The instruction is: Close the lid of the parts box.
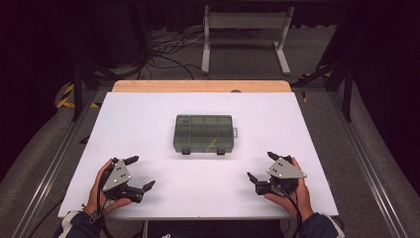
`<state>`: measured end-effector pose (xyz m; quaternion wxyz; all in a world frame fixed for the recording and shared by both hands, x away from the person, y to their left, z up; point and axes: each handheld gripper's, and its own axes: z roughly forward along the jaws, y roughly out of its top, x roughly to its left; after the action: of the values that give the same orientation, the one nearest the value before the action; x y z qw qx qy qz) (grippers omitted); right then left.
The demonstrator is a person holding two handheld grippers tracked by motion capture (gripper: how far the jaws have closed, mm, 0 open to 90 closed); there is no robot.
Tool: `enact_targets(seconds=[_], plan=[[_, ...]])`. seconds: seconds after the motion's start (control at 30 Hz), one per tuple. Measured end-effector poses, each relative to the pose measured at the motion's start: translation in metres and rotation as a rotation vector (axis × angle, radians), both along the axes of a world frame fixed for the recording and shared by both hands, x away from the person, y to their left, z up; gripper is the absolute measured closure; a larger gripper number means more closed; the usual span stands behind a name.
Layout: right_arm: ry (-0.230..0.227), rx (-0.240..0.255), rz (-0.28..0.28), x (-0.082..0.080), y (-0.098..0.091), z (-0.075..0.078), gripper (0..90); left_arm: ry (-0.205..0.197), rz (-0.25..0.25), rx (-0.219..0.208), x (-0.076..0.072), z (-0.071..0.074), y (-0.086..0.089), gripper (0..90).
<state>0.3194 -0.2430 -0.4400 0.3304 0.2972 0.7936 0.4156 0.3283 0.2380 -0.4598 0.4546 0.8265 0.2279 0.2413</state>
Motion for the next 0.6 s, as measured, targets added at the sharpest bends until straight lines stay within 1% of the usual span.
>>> enact_targets(seconds=[0.03, 0.1, 0.17, 0.23, 0.27, 0.3, 0.33, 0.5, 0.6], plan=[[-0.001, 0.004, 0.003, -0.0004, 0.0003, 0.0004, 8.2, -0.001, 0.003, -0.012, -0.0008, 0.0003, 0.0, 4.4], [-0.001, 0.005, 0.003, -0.0009, 0.0011, 0.0006, 8.2, -0.009, 0.007, -0.007, -0.0002, 0.001, 0.0002, 4.4], [-0.003, 0.003, 0.006, -0.0009, 0.0019, 0.0005, 8.2, -0.006, 0.002, -0.006, 0.0003, 0.0007, -0.0003, 4.4], [-0.003, -0.018, 0.012, -0.0008, 0.0038, -0.0006, 8.2, -0.008, 0.0, -0.002, 0.0006, 0.0007, -0.0004, 4.4], [-0.003, -0.018, 0.012, -0.0008, 0.0038, -0.0006, 8.2, -0.003, 0.002, -0.005, 0.0007, 0.0004, -0.0005, 4.4], [-0.008, -0.034, 0.013, -0.0013, 0.0051, -0.001, 8.2, 0.001, 0.005, -0.008, 0.0012, 0.0001, -0.0003, 4.4], [-0.01, -0.04, 0.019, -0.0019, 0.0066, -0.0011, 8.2, 0.005, 0.007, -0.012, 0.0014, 0.0, 0.0001, 4.4], [-0.012, -0.04, 0.014, -0.0032, 0.0071, -0.0012, 8.3, 0.003, 0.011, -0.01, 0.0011, 0.0001, 0.0003, 4.4], [-0.017, -0.029, 0.012, -0.0038, 0.0068, 0.0002, 8.4, 0.001, 0.011, -0.007, 0.0003, 0.0007, 0.0, 4.5]])
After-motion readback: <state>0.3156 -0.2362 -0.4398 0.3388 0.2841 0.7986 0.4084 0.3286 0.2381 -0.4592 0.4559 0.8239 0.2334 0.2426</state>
